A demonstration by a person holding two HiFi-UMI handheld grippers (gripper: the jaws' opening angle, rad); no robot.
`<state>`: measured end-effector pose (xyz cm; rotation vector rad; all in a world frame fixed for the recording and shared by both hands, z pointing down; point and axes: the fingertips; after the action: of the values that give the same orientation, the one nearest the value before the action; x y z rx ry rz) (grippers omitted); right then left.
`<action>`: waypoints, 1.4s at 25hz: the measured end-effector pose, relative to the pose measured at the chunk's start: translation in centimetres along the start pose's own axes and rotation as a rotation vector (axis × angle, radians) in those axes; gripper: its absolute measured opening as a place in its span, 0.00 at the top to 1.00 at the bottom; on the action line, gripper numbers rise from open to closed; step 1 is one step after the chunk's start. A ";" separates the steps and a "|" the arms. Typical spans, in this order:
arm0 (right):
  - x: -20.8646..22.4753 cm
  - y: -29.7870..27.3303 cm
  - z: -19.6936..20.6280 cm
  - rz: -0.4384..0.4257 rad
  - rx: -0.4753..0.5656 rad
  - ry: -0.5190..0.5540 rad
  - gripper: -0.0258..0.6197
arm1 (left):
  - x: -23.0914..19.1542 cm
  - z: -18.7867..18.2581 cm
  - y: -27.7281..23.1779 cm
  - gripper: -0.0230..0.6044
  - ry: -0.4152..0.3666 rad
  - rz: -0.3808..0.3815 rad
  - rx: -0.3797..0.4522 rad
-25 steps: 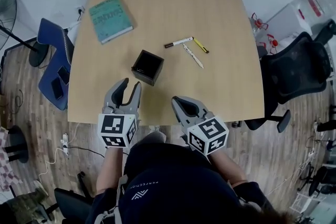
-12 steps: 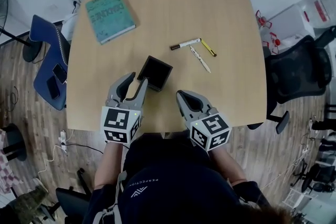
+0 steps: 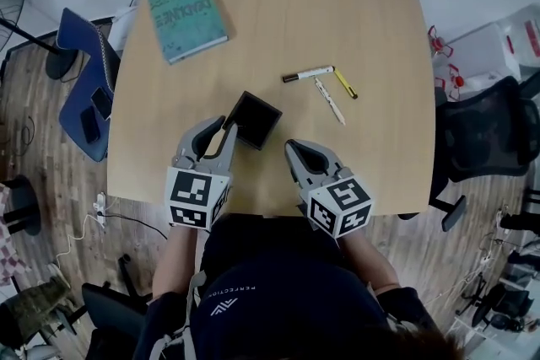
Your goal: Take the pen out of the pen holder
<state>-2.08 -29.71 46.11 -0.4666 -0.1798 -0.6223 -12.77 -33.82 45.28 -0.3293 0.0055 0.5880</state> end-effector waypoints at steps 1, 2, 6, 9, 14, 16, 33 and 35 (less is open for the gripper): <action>0.1 0.0 -0.1 -0.011 -0.004 0.004 0.96 | 0.1 0.0 0.0 0.86 -0.001 -0.009 -0.002; 0.1 0.0 -0.1 -0.021 -0.007 0.006 0.96 | 0.2 0.0 0.1 0.87 -0.001 -0.017 -0.003; 0.3 0.1 0.0 -0.052 -0.018 0.004 0.96 | 0.3 -0.1 0.1 0.88 0.012 -0.039 0.000; 0.4 0.4 0.2 -0.073 -0.022 0.009 0.96 | 0.7 -0.3 0.1 0.90 0.026 -0.049 0.013; 0.7 0.9 0.0 -0.085 -0.018 0.010 0.96 | 0.9 -1.2 0.3 0.90 0.030 -0.065 0.049; 0.6 1.1 -0.1 -0.089 -0.014 0.014 0.96 | 1.0 -1.7 0.6 0.90 0.041 -0.067 0.068; 1.4 2.9 -2.2 -0.079 0.070 0.034 0.96 | 3.0 -7.1 1.5 0.90 -0.023 -0.053 0.165; 1.6 3.1 -2.5 -0.073 0.080 0.036 0.96 | 3.1 -8.0 1.8 0.90 -0.038 -0.052 0.176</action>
<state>1.13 -29.57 43.25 -0.3726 -0.1879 -0.6920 -10.44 -33.16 36.79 -0.1471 0.0124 0.5379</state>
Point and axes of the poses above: the fingertips, and each gripper's own axes: y backward along the fingers, x to its right, z out of its underside, and after that the axes turned 9 degrees about x, right-handed
